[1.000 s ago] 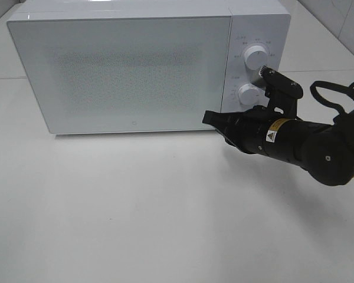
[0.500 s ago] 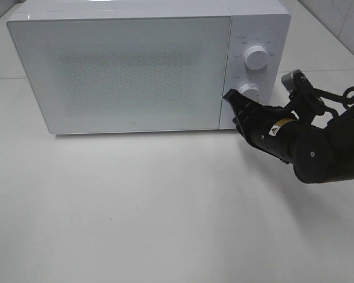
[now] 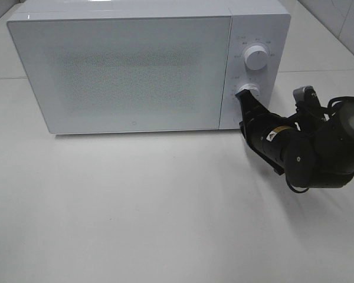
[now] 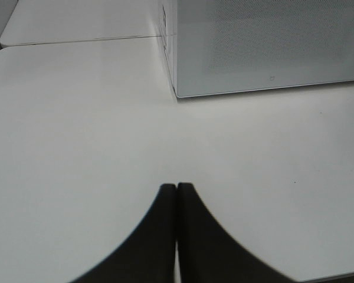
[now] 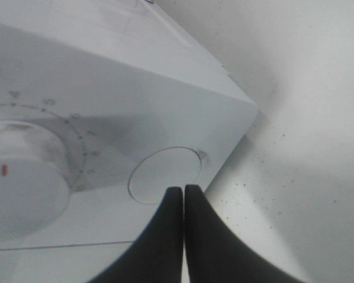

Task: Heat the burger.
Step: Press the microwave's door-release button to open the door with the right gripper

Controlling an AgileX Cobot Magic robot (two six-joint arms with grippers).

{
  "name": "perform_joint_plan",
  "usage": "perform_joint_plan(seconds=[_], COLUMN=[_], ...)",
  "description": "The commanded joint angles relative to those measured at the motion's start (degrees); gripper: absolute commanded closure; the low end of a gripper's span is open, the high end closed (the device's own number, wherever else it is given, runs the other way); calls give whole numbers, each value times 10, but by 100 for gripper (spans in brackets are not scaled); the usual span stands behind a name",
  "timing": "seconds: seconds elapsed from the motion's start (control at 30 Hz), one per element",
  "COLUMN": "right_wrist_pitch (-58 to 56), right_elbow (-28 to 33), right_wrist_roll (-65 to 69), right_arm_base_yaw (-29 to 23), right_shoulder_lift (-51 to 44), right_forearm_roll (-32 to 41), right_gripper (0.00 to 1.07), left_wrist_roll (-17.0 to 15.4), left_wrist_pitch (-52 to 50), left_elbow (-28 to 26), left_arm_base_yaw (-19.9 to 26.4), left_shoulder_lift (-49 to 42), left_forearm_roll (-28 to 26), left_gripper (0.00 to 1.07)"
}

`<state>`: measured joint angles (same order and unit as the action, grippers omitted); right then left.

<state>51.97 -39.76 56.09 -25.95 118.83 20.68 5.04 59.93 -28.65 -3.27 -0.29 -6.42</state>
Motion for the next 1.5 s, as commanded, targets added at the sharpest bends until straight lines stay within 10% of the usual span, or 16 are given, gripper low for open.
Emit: perform_joint_plan(seconds=[0.03,1.5], right_wrist_pitch=[4,22], right_elbow=[-17,-128], right_wrist_roll=[3,-3], right_arm_base_yaw=[-1,-1], right_shoulder_lift=[14,24], right_forearm_roll=[-5,15], right_gripper=[107,107], left_wrist_roll=[-4,-4], left_wrist_pitch=[-5,-5], left_elbow=[2,2], left_arm_base_yaw=[1,1], left_shoulder_lift=[-11,-11], left_forearm_roll=[0,0], left_gripper=[107,107])
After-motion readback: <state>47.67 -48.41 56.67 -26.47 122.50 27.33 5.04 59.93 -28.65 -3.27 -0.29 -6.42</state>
